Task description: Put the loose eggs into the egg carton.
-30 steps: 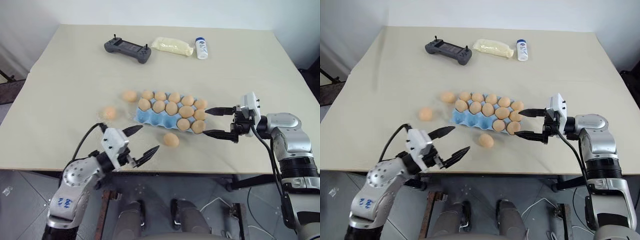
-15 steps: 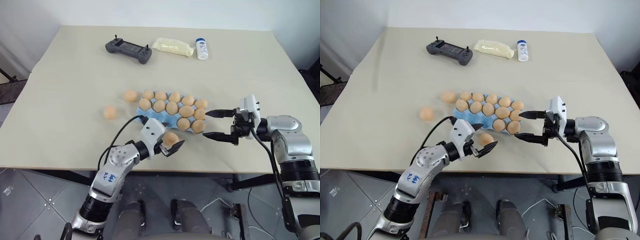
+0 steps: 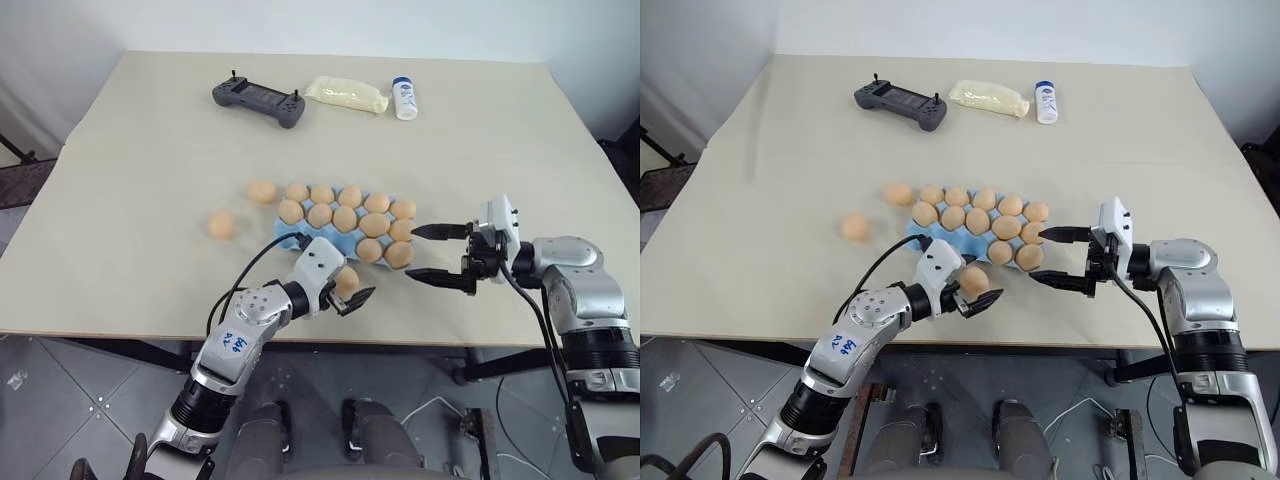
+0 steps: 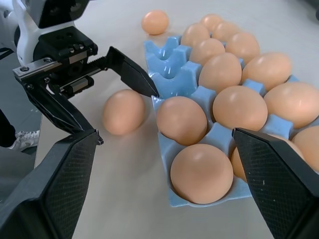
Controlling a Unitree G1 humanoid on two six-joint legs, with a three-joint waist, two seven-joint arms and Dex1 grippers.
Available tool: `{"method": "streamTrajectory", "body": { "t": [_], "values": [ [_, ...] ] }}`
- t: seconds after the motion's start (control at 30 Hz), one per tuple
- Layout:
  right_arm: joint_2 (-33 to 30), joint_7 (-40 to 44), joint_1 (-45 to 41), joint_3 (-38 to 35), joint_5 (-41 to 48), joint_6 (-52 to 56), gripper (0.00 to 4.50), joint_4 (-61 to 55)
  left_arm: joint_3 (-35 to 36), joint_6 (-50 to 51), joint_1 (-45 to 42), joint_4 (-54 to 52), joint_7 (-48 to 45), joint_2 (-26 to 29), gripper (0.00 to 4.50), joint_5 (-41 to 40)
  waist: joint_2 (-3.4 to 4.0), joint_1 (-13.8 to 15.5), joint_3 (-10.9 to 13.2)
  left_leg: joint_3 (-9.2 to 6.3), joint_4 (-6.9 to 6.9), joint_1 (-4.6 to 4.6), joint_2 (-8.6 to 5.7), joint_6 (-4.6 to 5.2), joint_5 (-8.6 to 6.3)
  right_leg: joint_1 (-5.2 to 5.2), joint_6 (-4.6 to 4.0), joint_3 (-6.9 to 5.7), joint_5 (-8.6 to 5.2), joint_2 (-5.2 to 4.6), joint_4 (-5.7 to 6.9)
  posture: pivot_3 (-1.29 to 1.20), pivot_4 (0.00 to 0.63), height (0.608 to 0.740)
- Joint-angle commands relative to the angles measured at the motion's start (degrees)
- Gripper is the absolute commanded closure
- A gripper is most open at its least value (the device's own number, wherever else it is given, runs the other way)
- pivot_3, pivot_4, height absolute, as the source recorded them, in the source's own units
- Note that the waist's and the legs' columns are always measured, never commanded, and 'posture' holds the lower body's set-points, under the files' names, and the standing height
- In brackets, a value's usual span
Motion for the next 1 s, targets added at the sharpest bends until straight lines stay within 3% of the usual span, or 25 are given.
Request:
{"method": "streamTrajectory", "body": {
  "t": [0.03,0.6,1.0],
  "values": [
    [-1.2,-0.3,-0.1,-1.7,1.1,0.1,0.00,-2.3,-1.1,0.3,-0.6,-3.3,-0.7,-0.4,0.01,-0.3,0.00,0.0,0.0,0.00,0.00,0.00,0.00,0.00,0.00,0.00,0.00,0.00,0.00,0.00,0.00,0.00,0.150,0.740],
    [-1.2,-0.5,-0.2,-1.5,1.0,0.2,0.00,-1.9,-1.0,6.2,0.3,-8.9,-0.6,0.9,0.01,-0.9,0.00,0.0,0.0,0.00,0.08,0.00,0.00,0.00,0.00,0.00,0.00,0.02,0.00,0.00,0.07,0.00,0.150,0.740],
    [-1.1,-0.5,0.1,-1.5,0.9,0.2,0.00,-1.9,-1.7,9.9,-1.3,-5.8,-0.6,0.0,0.01,-0.8,0.00,0.0,0.0,-0.01,0.16,0.00,0.00,0.00,0.00,0.01,0.00,0.02,0.00,0.00,0.13,0.00,0.150,0.740]
  ]
}}
